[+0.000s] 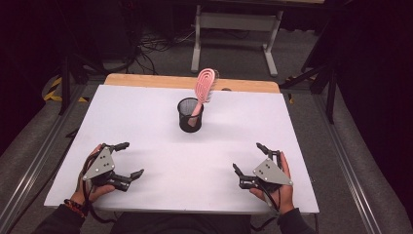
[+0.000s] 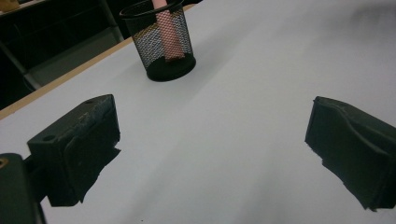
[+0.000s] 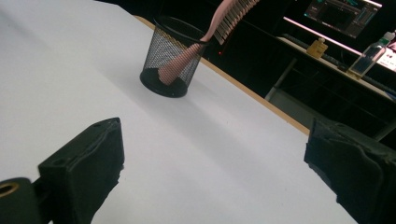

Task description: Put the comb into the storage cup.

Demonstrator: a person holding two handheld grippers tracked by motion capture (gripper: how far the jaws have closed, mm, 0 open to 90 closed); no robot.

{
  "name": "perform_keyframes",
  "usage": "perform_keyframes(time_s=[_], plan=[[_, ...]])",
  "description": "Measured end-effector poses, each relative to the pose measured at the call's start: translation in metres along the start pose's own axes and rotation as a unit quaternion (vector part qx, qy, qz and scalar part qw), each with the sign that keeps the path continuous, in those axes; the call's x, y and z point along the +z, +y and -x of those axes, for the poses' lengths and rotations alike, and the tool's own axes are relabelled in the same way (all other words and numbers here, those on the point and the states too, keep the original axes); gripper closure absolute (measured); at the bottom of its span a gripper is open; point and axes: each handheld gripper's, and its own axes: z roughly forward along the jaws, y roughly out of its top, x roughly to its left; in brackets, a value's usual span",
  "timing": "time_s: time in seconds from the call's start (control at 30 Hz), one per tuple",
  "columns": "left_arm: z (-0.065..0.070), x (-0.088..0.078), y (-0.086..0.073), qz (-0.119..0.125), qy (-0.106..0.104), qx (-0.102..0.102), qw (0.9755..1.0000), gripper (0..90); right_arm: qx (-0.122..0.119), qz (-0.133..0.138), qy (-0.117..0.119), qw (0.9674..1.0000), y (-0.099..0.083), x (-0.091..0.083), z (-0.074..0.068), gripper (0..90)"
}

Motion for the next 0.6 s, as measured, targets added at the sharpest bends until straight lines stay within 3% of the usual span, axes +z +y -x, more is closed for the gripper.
perform_keyframes(time_s=[0.23, 0.47, 0.6], plan=[[0.001, 0.001, 0.000, 0.000, -0.004, 0.000, 1.0000, 3.8, 0.022, -0.012, -0.010, 0.9996, -0.018, -0.008, 0.009, 4.1], [0.002, 0.003, 0.000, -0.003, -0.006, 0.001, 1.0000, 3.7, 0.059, -0.019, -0.021, 0.9979, -0.029, -0.009, 0.017, 3.0], [0.003, 0.003, 0.001, -0.001, -0.005, 0.000, 1.0000, 3.7, 0.059, -0.019, -0.021, 0.9979, -0.030, -0.008, 0.016, 3.0]])
